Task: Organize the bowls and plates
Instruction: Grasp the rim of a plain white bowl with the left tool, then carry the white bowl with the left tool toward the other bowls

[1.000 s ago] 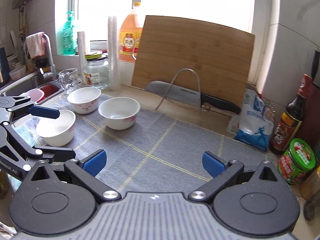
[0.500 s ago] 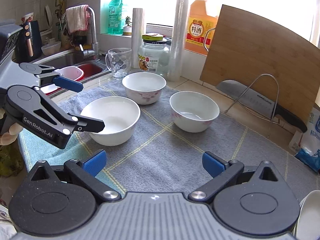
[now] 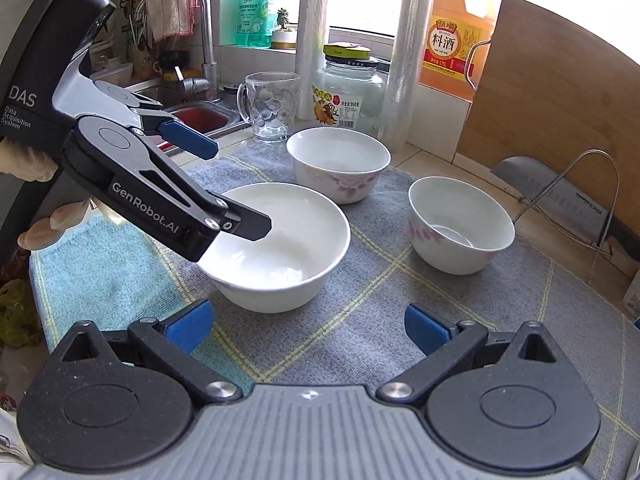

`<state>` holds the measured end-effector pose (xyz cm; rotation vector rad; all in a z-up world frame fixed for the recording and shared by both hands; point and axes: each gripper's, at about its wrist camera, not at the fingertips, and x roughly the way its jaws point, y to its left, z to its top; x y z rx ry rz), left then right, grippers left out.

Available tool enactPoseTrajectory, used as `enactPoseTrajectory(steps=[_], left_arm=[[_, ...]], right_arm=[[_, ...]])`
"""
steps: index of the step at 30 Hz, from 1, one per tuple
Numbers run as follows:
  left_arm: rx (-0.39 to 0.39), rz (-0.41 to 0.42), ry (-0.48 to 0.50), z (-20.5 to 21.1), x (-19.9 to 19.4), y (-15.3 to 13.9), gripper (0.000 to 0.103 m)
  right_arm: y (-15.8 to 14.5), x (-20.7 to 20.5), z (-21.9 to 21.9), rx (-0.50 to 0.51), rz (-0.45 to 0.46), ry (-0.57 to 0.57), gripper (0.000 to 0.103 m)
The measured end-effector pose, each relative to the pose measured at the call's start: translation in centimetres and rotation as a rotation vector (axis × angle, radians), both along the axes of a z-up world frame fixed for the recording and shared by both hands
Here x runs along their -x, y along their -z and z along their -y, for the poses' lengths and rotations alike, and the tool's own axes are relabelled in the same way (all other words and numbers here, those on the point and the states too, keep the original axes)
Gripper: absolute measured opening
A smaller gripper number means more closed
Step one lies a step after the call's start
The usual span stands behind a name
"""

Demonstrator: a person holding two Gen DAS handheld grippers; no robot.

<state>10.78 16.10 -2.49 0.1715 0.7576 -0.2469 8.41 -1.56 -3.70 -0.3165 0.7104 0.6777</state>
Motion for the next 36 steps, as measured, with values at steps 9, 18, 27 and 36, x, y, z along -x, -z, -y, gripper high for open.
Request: enactPoseTrajectory(steps=[9, 18, 27, 36], left_arm=[[0.016, -0.051, 0.054, 0.1, -1.3, 0.7, 0.082], [0.016, -0.083, 0.119, 0.7, -2.2, 1.0, 0.066], [0.042, -0.11, 0.142, 0.6, -2.9, 1.3, 0.055], [0.046, -0.122, 0.161, 0.4, -3.4, 1.3, 0.052]], right_arm=[[0.6, -0.6, -1.6, 0.008, -0.01, -0.047, 0.101], [0.8, -0.7, -2.6, 0.042, 0.014, -0.083, 0.088], [0.6, -0.9, -2.7, 0.035, 0.015, -0.097, 0.084], [0.7, -0.9, -2.9, 0.034, 0.014, -0.11, 0.083]])
